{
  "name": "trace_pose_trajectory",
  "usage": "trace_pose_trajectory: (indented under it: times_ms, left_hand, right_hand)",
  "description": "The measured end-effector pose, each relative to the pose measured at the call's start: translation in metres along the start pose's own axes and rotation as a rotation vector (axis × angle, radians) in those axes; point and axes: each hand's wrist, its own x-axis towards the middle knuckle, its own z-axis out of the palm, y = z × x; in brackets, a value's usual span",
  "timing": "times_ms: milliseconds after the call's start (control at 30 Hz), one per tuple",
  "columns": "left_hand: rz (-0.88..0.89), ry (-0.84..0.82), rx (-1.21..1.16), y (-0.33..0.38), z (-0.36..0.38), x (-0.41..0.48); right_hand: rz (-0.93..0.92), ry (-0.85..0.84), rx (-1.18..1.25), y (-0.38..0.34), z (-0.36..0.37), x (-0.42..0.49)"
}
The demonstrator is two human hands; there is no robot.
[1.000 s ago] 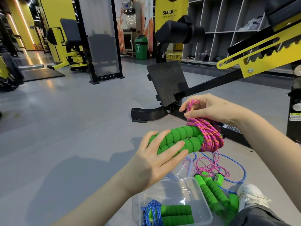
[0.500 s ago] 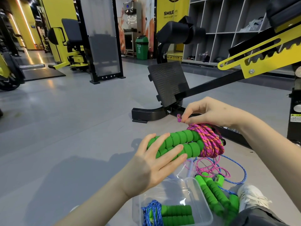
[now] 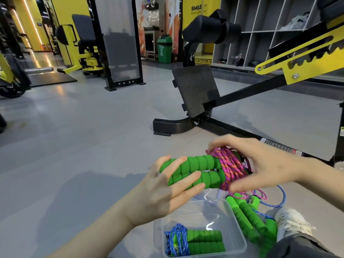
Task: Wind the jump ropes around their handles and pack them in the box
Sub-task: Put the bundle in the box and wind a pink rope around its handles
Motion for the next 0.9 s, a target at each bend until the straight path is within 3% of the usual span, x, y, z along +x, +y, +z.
trace_pose_trajectory:
  times_ms: [100, 267, 433, 700, 900]
  left_hand:
    - [0.027, 0.015, -0.010, 0.001, 0.002, -0.004]
    - [0.090, -0.002, -0.037, 0.005, 0.009, -0.015]
    - [0.116, -0.063, -0.065, 0.009, 0.020, -0.031]
    - [0.123, -0.126, -0.148, 0.022, 0.033, -0.046]
    - [0.109, -0.122, -0.159, 0.026, 0.037, -0.048]
  right_hand:
    - [-0.149, -0.026, -0.204, 0.008, 0.013, -0.008]
    - [-0.248, -0.057, -0.409, 0.032, 0.038, -0.011]
    - [-0.337, 0.015, -0.463, 0.054, 0.073, -0.012]
    - [-0.354, -0.066, -0.471, 0.074, 0.095, -0.016]
    - [-0.409, -0.018, -0.530, 0.077, 0.101, -0.020]
